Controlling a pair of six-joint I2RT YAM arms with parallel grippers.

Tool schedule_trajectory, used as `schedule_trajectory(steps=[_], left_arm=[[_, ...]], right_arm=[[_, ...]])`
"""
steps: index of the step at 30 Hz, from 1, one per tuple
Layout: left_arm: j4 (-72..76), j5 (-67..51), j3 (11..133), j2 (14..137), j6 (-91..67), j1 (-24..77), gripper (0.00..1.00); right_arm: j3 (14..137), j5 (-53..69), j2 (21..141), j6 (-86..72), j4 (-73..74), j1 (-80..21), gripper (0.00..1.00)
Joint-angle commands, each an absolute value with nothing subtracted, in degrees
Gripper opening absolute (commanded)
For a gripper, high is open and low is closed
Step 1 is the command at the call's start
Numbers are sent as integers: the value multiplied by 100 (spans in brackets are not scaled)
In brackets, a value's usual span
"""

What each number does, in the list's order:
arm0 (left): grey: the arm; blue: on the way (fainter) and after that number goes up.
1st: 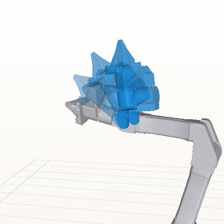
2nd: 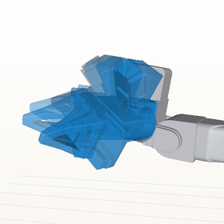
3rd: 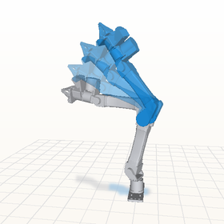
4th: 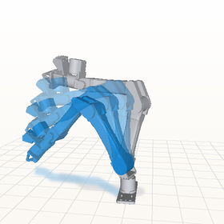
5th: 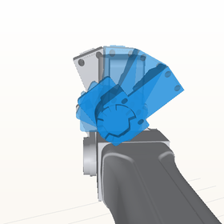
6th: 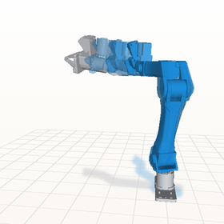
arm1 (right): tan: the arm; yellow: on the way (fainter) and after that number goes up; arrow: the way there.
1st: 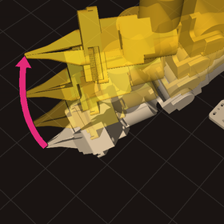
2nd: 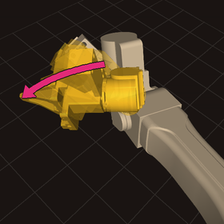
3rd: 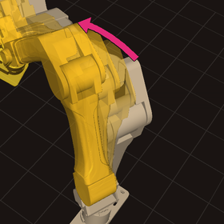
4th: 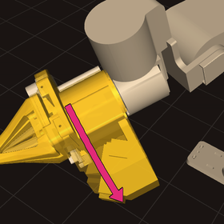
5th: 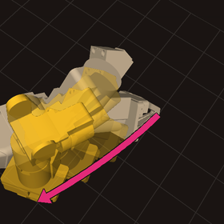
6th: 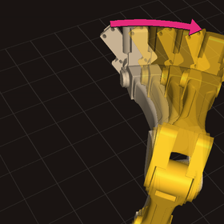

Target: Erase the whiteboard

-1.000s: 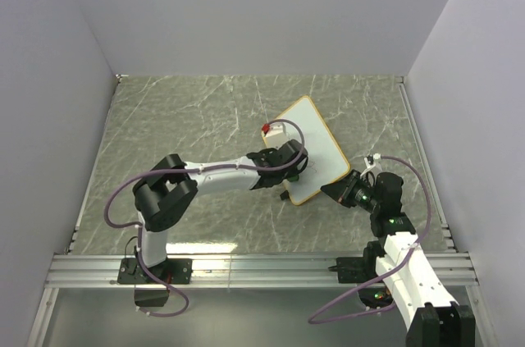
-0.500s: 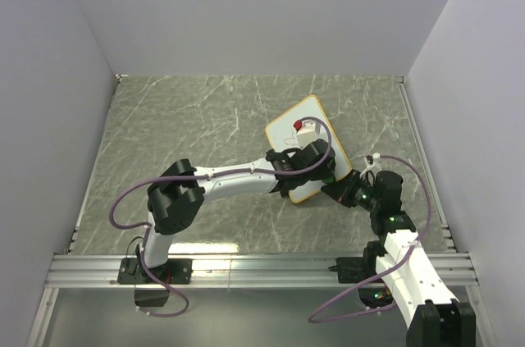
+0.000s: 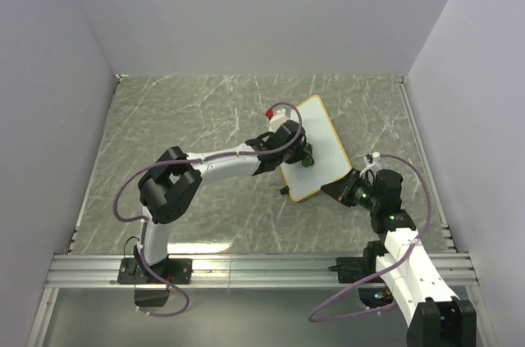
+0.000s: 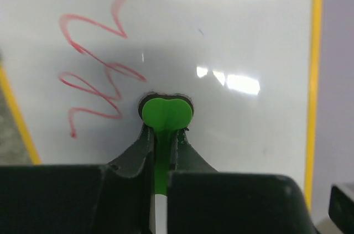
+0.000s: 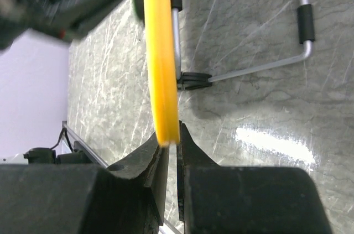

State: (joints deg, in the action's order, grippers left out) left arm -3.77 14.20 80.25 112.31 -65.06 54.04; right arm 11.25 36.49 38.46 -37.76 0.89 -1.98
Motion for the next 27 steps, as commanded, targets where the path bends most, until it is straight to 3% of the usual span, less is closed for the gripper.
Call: schedule_trajectory(steps=[1, 12, 27], left_arm=[[-826, 1266, 8199, 11882, -6205, 5116, 0], [-932, 801, 8587, 12296, -5739, 4579, 0], [-484, 519, 7515, 11698, -6512, 5739, 0]], right_arm=[[1327, 4052, 3885, -3612, 272, -264, 0], [1389, 4087, 3981, -3630, 255, -264, 0], [1459, 4008, 4069, -3639, 202, -255, 0]])
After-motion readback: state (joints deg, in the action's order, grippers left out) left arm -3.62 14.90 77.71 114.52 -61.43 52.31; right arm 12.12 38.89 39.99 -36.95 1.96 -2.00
